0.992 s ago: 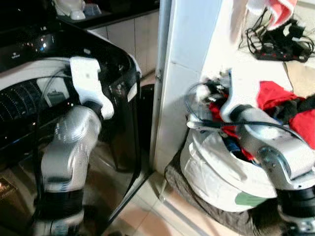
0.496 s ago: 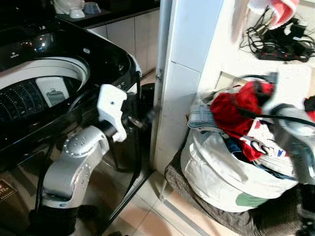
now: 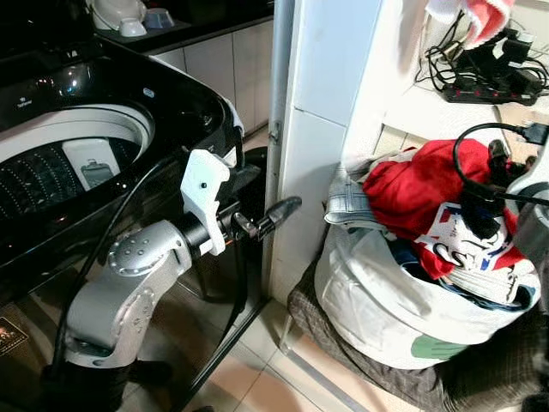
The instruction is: Clothes washing
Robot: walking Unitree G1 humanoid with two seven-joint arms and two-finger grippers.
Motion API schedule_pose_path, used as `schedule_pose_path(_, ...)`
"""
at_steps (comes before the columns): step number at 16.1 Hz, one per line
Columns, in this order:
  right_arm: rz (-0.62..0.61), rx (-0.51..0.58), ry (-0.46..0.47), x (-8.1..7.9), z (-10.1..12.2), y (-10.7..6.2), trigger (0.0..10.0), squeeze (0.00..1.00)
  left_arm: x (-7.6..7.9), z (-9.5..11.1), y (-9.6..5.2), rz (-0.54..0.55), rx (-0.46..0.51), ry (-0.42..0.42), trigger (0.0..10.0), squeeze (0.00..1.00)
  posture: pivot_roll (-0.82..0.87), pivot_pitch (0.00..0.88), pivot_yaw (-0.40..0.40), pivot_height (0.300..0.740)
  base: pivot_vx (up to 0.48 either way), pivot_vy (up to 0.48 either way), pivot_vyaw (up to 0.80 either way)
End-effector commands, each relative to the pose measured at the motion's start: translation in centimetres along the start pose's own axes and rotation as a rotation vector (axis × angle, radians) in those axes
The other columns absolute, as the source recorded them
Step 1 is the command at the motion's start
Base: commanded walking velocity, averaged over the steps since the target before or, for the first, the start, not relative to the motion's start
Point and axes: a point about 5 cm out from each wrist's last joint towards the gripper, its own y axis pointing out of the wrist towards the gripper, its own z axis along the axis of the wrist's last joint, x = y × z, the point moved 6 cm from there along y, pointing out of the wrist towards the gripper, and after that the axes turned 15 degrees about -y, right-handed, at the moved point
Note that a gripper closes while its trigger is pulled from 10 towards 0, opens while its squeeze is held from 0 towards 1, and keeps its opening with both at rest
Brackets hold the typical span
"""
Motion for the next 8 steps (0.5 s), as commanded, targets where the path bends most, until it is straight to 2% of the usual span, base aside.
schedule_pose_path(1,-0.035,0.0,0.02,0.7,0.3,-0.3,10.0,1.0,1.0,0.2,0.0,-0.05,-0.003,0.005,10.0,0.0,-0.04,0.0,-0.023,0.74,0.0,0.0,0.0)
schedule_pose_path(2,-0.051,-0.014,0.038,0.7,-0.1,-0.5,10.0,0.07,1.2,0.2,-0.1,-0.065,-0.006,0.001,10.0,0.0,-0.04,0.0,-0.031,0.74,0.0,0.0,0.0)
schedule_pose_path(3,-0.04,-0.042,0.041,0.3,-1.0,-0.6,10.0,0.0,1.3,0.1,-0.3,-0.072,-0.015,-0.007,10.0,0.0,-0.03,0.0,-0.031,0.74,0.0,0.0,0.0)
schedule_pose_path(4,-0.023,-0.069,0.038,-0.2,-1.8,-0.5,10.0,0.0,1.3,-0.1,-0.4,-0.071,-0.022,0.005,10.0,0.0,-0.03,0.0,-0.032,0.74,0.0,0.0,0.0)
schedule_pose_path(6,0.008,-0.084,0.06,-0.7,-2.2,-0.2,10.0,0.0,1.3,-0.1,-0.3,-0.07,-0.017,0.004,10.0,0.0,-0.03,0.0,-0.03,0.74,0.0,0.0,0.0)
schedule_pose_path(8,0.012,-0.114,0.082,-0.7,-2.7,0.3,10.0,0.0,1.3,0.0,-0.1,-0.071,-0.017,0.006,10.0,0.0,-0.03,0.0,-0.033,0.74,0.0,0.0,0.0)
